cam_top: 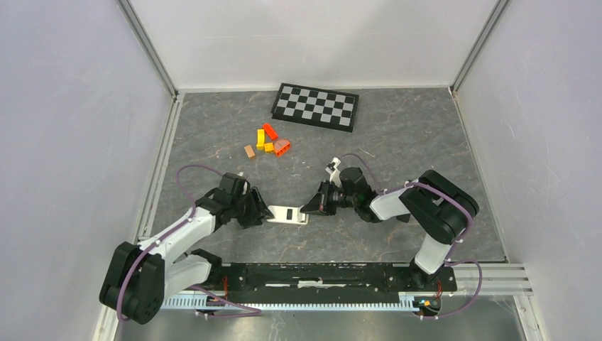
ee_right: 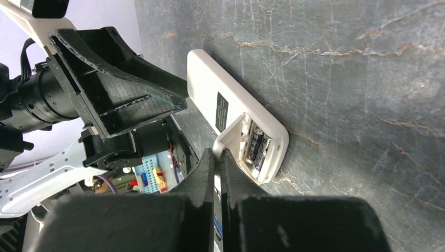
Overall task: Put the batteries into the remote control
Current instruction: Load the battery cover into the remote control.
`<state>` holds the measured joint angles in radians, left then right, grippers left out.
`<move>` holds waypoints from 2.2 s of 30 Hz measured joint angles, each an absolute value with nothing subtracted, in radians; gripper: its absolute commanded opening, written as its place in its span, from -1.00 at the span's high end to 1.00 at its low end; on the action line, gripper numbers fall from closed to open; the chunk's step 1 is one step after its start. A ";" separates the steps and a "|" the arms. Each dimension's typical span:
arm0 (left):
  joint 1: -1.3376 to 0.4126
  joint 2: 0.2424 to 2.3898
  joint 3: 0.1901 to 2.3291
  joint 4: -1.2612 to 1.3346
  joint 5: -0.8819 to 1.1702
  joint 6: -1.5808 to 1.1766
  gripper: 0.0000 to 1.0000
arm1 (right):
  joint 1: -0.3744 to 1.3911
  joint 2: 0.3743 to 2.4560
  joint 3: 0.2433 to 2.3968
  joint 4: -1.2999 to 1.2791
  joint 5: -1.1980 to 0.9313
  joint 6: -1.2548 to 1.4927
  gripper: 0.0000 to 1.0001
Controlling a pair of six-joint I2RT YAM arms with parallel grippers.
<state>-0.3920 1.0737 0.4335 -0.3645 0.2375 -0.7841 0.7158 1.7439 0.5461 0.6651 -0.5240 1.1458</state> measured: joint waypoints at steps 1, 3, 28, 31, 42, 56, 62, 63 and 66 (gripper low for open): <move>-0.392 1.077 0.434 -0.364 0.236 -0.784 -0.16 | 0.716 1.744 0.553 0.654 -0.527 1.140 0.95; -0.392 1.087 0.434 -0.364 0.234 -0.783 -0.16 | 0.715 1.744 0.561 0.639 -0.534 1.129 0.95; -0.392 1.128 0.436 -0.304 0.239 -0.776 -0.15 | 0.714 1.737 0.573 0.526 -0.494 1.097 0.35; -0.392 1.128 0.436 -0.304 0.239 -0.776 -0.17 | 0.714 1.724 0.583 0.496 -0.492 1.081 0.30; -0.392 1.125 0.439 -0.308 0.235 -0.776 -0.25 | 0.713 1.682 0.599 0.365 -0.464 1.018 0.22; -0.392 1.133 0.446 -0.305 0.230 -0.776 -0.22 | 0.725 1.671 0.664 0.259 -0.407 0.915 0.21; -0.389 1.143 0.446 -0.302 0.234 -0.776 -0.13 | 0.748 1.672 0.696 0.224 -0.377 0.882 0.45; -0.389 1.145 0.446 -0.300 0.236 -0.776 -0.11 | 0.752 1.676 0.699 0.215 -0.370 0.875 0.49; -0.389 1.152 0.446 -0.293 0.239 -0.776 -0.10 | 0.762 1.689 0.706 0.181 -0.350 0.859 0.56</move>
<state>-0.3885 1.1522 0.4461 -0.2932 0.2386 -0.7757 0.7624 1.6890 0.7063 0.1814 -0.3504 0.8589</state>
